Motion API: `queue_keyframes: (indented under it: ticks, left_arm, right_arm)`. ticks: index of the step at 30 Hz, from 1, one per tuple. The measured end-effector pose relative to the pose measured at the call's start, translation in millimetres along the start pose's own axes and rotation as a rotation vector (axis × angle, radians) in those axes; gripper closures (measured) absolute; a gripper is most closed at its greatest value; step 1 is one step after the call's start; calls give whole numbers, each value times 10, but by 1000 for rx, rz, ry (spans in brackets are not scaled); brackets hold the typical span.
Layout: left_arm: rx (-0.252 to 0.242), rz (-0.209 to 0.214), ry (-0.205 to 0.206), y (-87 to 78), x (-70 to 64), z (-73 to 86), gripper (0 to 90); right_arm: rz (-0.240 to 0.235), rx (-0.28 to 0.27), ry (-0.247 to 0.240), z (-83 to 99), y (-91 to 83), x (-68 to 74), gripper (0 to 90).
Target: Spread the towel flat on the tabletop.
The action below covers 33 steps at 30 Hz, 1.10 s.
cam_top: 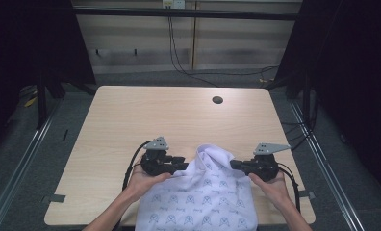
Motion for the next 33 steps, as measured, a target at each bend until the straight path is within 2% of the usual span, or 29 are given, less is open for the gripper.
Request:
queue_keyframes:
  ticks: [2,5,6,8,10,11,12,13,14,15,17,20,22,23,26,27,29,31,33]
  left_arm:
    - [71,12,2,110,1,135,646]
    - [136,51,37,243,-116,258,583]
    - [152,57,64,269,-154,276,574]
    - [181,56,87,331,-219,324,547]
    - [208,40,141,353,-273,353,537]
    - [210,45,145,354,-282,353,539]
    - [208,55,155,351,-292,356,583]
    - [200,64,167,348,-308,362,691]
    - [202,98,162,342,-317,368,769]
    - [202,108,158,336,-314,371,836]
    - [196,109,142,309,-299,347,853]
    - [115,98,106,207,-256,227,858]
    - [51,71,88,78,-192,110,858]
    - [11,46,77,-15,-137,39,858]
    - [-63,-20,61,-237,18,-111,858]
    - [-109,-47,45,-335,93,-175,859]
    - [-145,-75,36,-463,185,-249,860]
    - [-203,-77,1,-620,283,-333,861]
    - [-242,-133,11,-751,371,-404,861]
  right_arm:
    - [6,5,-6,2,15,-10,891]
    - [14,11,-5,20,17,-40,891]
    - [18,14,-5,27,11,-52,891]
    - [22,14,3,39,-7,-75,891]
    - [28,14,5,48,-28,-95,891]
    - [32,12,9,52,-39,-103,891]
    - [31,11,11,53,-46,-106,890]
    - [32,10,10,55,-52,-112,891]
    - [33,9,12,56,-55,-114,891]
    - [33,10,13,56,-57,-117,891]
    - [33,9,11,50,-61,-124,891]
    - [41,-2,17,26,-84,-139,891]
    - [47,-17,19,1,-113,-160,891]
    - [51,-25,20,-12,-132,-174,891]
    - [82,-52,37,-77,-211,-228,891]
    - [85,-63,42,-97,-232,-242,892]
    - [99,-84,42,-162,-290,-267,892]
    - [108,-120,35,-274,-358,-290,893]
    - [120,-155,35,-386,-417,-313,893]
Point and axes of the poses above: each handheld gripper's, and its own axes: y roughly forward along the jaws, z roughly out of its underside, x roughly to its left, the point moved 5 cm from there along y, roughly forward along the jaws, and after that the axes turned 13 degrees about -x, right-handed, at the moved point
